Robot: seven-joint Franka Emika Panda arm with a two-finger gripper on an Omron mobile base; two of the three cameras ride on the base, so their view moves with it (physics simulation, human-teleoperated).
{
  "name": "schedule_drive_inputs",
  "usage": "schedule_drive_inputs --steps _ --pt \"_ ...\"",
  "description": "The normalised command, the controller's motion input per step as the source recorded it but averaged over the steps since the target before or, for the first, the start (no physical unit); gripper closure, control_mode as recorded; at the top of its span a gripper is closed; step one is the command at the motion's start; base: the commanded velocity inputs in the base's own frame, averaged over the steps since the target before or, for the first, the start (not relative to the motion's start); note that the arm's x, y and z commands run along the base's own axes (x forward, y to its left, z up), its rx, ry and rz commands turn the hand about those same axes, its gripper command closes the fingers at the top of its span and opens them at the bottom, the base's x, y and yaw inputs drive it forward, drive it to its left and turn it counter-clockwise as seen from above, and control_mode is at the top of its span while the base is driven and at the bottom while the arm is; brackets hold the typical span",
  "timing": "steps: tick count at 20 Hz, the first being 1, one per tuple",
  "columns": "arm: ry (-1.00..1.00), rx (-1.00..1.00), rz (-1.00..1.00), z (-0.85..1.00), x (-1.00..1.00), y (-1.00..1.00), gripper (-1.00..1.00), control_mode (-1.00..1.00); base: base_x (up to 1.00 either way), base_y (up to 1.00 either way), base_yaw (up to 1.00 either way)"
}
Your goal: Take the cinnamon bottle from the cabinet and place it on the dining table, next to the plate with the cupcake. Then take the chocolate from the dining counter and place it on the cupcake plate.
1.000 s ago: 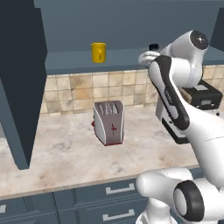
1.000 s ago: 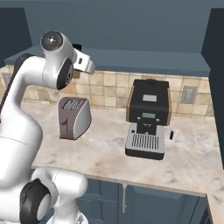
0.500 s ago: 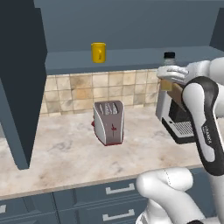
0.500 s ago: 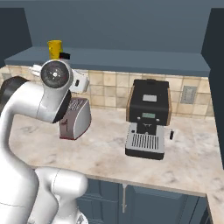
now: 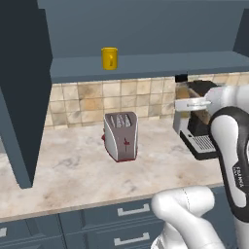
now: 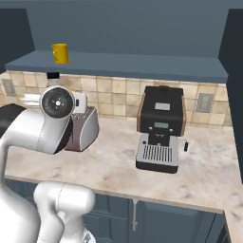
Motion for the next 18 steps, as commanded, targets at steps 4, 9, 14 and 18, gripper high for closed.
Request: schedule_drive_inputs --steps 4,9,14,18 --pt "0.0 0.0 0.0 0.0 0.0 0.0 1.0 1.0 -0.92 0.59 0.18" --pt "0.0 0.0 0.0 0.0 0.0 0.0 1.0 1.0 -1.0 0.69 0.5" --pt "0.0 0.0 0.0 0.0 0.0 0.0 1.0 1.0 -1.0 0.55 0.63" --pt "0.0 0.0 0.0 0.0 0.0 0.0 1.0 1.0 -0.76 0.38 0.69"
